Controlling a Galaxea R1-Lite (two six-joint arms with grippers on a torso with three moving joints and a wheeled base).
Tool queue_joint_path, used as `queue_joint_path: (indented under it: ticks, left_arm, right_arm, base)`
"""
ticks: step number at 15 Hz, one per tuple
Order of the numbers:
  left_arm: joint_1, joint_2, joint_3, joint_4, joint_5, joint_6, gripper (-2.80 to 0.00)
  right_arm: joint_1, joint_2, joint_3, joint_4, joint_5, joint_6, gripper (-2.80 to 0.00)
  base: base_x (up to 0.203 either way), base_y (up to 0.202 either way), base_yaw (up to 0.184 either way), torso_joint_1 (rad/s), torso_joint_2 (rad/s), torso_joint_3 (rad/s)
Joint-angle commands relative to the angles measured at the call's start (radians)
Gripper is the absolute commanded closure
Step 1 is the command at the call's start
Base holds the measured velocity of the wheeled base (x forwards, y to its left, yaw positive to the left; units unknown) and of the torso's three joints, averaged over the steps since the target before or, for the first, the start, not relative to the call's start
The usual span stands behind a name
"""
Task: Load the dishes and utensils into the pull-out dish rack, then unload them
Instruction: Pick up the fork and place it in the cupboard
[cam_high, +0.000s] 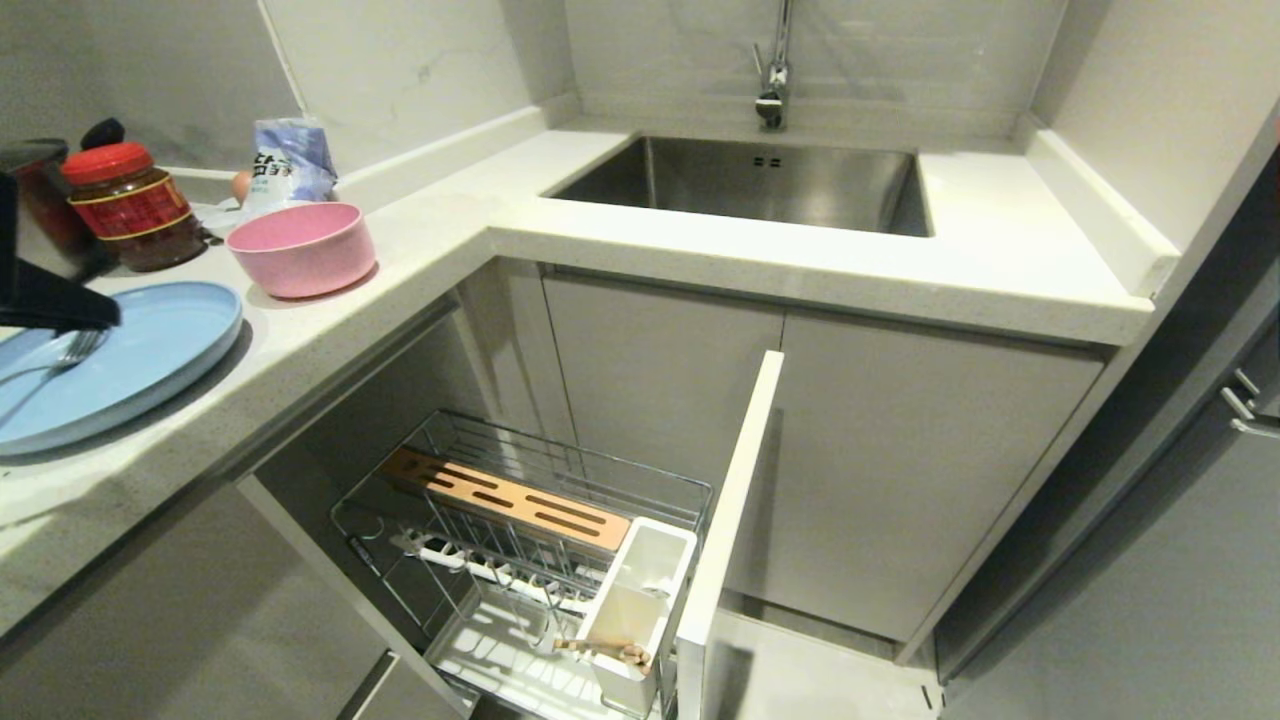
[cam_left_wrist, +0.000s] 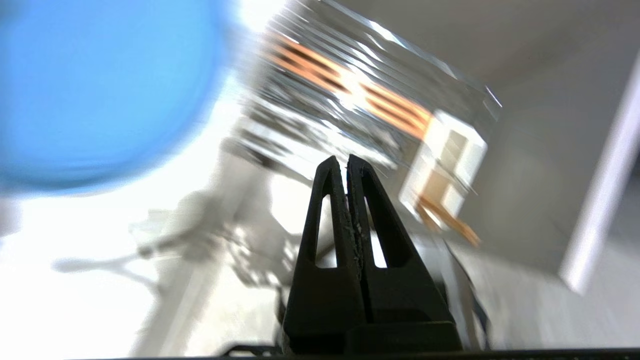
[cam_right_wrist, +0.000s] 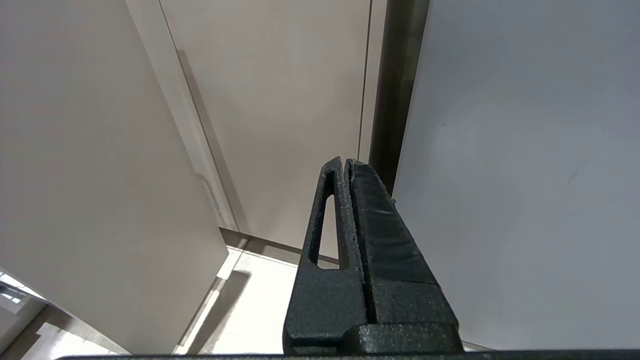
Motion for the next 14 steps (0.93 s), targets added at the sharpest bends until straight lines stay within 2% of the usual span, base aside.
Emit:
queue_joint_path:
  ticks: [1,4,6,8,9,14]
  left_arm:
    - [0.203,-0.049,-0.003,-0.001,0.008,0.064,0.0]
    - [0.463,-0.055,-0.005,-0.005,0.01,0.184,0.0]
    - [0.549,-0.049,-0.008,-0.002,0.009,0.247,0.0]
    - [0.576,-0.023,-0.008,0.013,0.01,0.264,0.0]
    - [0.581,-0.011,-0.008,0.02,0.009,0.277,-2.8]
    - [0.587,0.071,-0.009,0.007,-0.023,0.287,-2.8]
  right_arm:
    - [0.0,-0.001,0.026,-0.001,0.0,0.0,0.0]
    - [0.0,-0.001,0.026,-0.001,0.0,0.0,0.0]
    - [0.0,-0.001,0.026,-0.001,0.0,0.0,0.0]
    - [0.0,-0.001,0.026,-0.001,0.0,0.0,0.0]
    - [0.0,-0.001,0.026,-0.001,0.0,0.0,0.0]
    - [0.0,-0.001,0.026,-0.001,0.0,0.001,0.0]
  base:
    - [0.0,0.0,0.0,0.0,0.0,0.0]
    - [0.0,0.0,0.0,0.0,0.0,0.0]
    - [0.0,0.0,0.0,0.0,0.0,0.0]
    - [0.0,0.0,0.0,0.0,0.0,0.0]
    - [0.0,0.0,0.0,0.0,0.0,0.0]
    - [0.0,0.0,0.0,0.0,0.0,0.0]
